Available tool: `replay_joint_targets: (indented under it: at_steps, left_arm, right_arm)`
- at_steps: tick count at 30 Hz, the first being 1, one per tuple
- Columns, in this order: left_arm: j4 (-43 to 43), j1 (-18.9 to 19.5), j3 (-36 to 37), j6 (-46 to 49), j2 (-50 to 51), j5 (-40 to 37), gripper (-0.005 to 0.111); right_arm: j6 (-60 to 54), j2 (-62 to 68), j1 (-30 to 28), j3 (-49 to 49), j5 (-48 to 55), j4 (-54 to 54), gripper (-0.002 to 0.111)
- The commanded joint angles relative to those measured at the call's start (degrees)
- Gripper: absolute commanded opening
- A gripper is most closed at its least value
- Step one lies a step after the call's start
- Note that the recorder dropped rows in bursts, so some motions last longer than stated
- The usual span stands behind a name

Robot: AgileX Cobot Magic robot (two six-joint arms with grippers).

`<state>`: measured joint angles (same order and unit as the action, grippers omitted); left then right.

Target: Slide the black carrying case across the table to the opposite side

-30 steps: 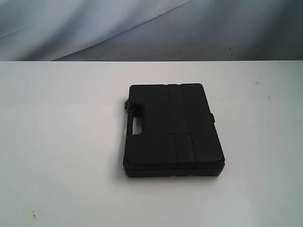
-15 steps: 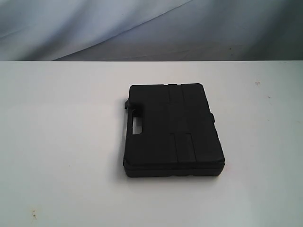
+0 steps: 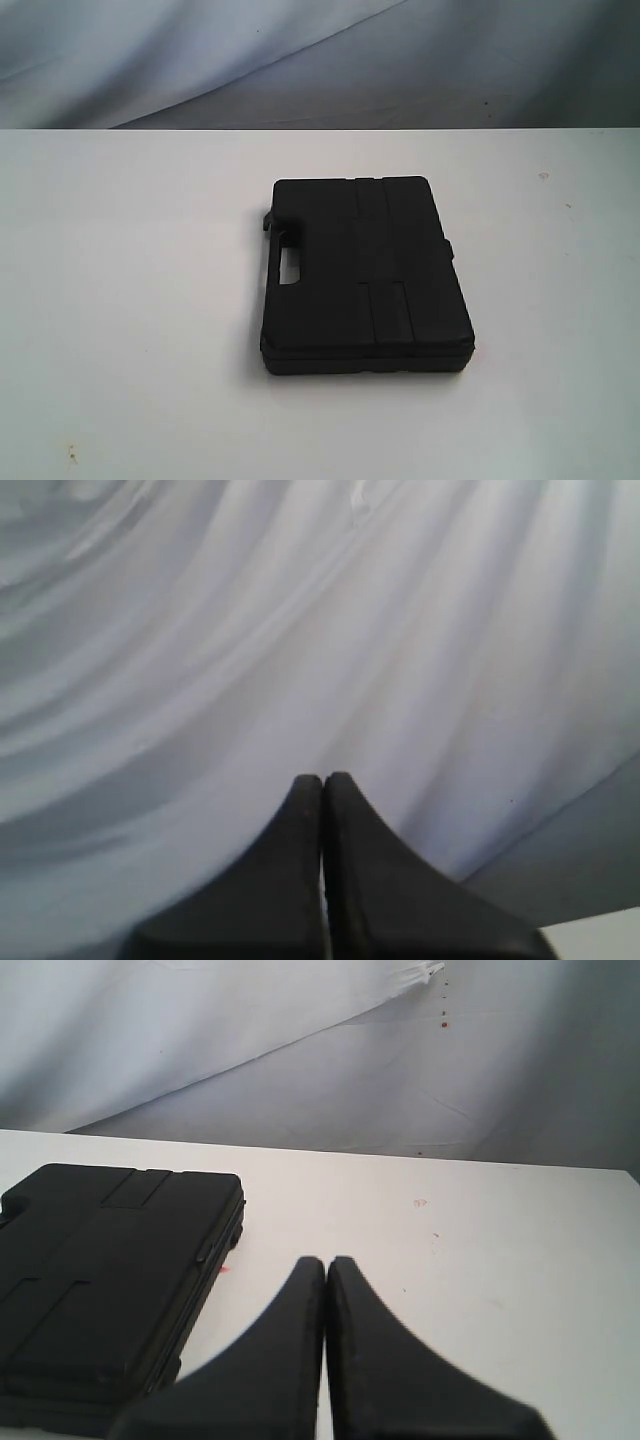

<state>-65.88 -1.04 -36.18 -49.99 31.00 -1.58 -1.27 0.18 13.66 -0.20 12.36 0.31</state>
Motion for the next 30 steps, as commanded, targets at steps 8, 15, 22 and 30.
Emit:
replay_joint_targets:
  at_steps: [8, 15, 22, 30]
  left_arm:
    - [-5.3, -5.3, -0.6, 0.6, 1.1, -1.7, 0.000]
    - [-4.7, -5.3, -0.6, 0.3, 1.1, -1.7, 0.000]
    - [51.6, -5.3, -0.8, 56.4, 1.1, -4.3, 0.000]
    - [54.5, -5.3, -7.2, 55.3, 11.4, -26.3, 0.000]
  right_arm:
    - [0.0, -0.2, -0.4, 0.2, 0.3, 0.4, 0.000]
    - [0.0, -0.2, -0.4, 0.2, 0.3, 0.4, 0.000]
    - [0.0, -0.2, -0.4, 0.2, 0.3, 0.4, 0.000]
    - [0.0, -0.2, -0.4, 0.2, 0.3, 0.4, 0.000]
